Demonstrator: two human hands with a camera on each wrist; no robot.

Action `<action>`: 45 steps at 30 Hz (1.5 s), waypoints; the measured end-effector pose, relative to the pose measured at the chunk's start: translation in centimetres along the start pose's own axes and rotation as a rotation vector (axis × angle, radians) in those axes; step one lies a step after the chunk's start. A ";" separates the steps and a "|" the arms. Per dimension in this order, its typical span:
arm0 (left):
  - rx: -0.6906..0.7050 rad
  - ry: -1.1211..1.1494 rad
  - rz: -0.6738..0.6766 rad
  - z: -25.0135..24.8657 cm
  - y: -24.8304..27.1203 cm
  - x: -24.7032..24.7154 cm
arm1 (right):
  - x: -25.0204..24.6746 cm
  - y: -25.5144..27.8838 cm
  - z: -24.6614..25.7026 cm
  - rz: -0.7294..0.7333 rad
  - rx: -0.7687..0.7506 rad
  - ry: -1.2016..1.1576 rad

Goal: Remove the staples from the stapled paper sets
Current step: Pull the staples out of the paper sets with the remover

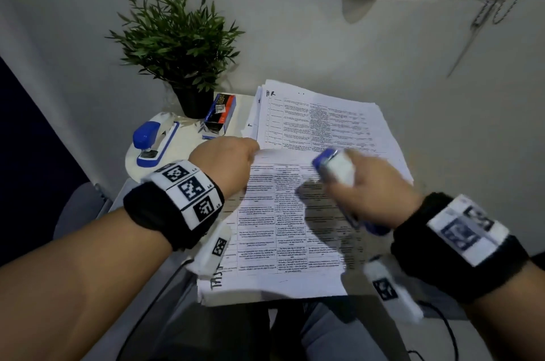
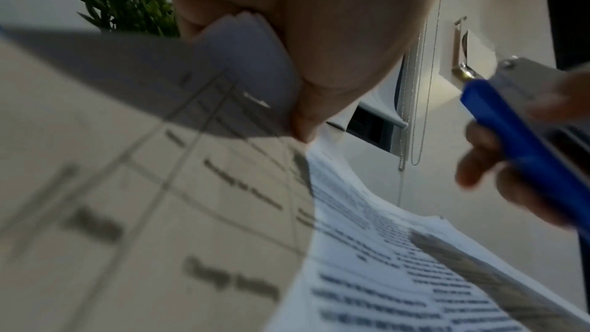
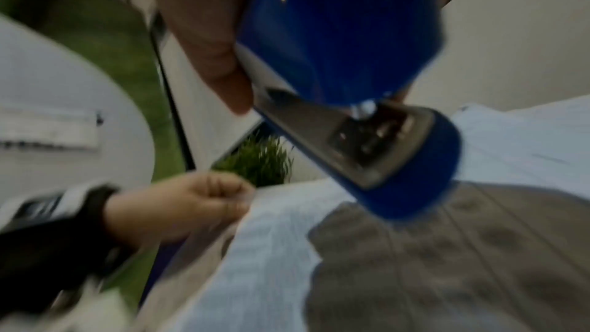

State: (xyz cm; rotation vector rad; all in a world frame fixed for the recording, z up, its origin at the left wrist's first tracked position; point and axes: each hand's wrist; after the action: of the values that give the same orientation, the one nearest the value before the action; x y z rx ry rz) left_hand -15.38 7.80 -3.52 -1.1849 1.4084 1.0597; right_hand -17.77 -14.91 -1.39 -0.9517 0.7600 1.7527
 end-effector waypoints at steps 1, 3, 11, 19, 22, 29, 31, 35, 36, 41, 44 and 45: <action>-0.001 -0.031 0.039 0.0 -0.2 0.0 | 1.0 0.3 -0.1 0.134 -0.008 0.163; 0.012 -0.091 0.119 -0.1 -0.7 -0.1 | 2.8 0.6 -0.5 0.303 -0.028 0.390; 0.177 -0.149 0.135 -2.6 -1.9 -0.1 | 3.3 0.4 0.0 0.367 0.004 0.418; 0.424 -0.216 0.149 -2.9 0.0 1.8 | 3.7 0.7 -1.5 0.317 -0.004 0.346; 0.527 -0.286 0.210 -2.7 1.4 2.9 | 2.9 1.0 -2.0 0.303 -0.002 0.185; 0.539 -0.269 0.243 -2.6 2.6 4.1 | 2.1 1.4 -1.7 0.113 -0.039 0.092; 0.530 -0.289 0.243 -2.6 2.6 4.3 | 2.2 1.3 -1.1 0.203 -0.005 0.175; 0.534 -0.292 0.259 -2.2 2.5 4.5 | 2.5 1.0 -1.6 0.339 0.072 0.398; 0.538 -0.265 0.256 -1.9 2.5 4.6 | 2.4 1.0 -1.9 0.352 0.091 0.403; 0.522 -0.188 0.181 -1.8 2.6 4.8 | 2.6 1.0 -2.3 0.386 0.128 0.396; 0.446 -0.193 0.149 -3.1 2.7 4.7 | 2.9 0.9 -2.8 0.374 0.119 0.423; 0.421 -0.175 0.143 -3.6 2.6 4.8 | 3.0 0.8 -2.9 0.364 0.114 0.433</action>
State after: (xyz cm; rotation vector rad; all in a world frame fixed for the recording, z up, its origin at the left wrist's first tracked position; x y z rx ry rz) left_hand -18.74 3.95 -7.64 -0.6811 1.5007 0.8807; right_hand -18.49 -16.20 -5.41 -1.1872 1.3683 1.8023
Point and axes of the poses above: each hand's wrist, its own y-axis away from the middle knuckle, its own x-axis out of the palm, z = x × y, and after that the axes turned 6 degrees about z, right-handed
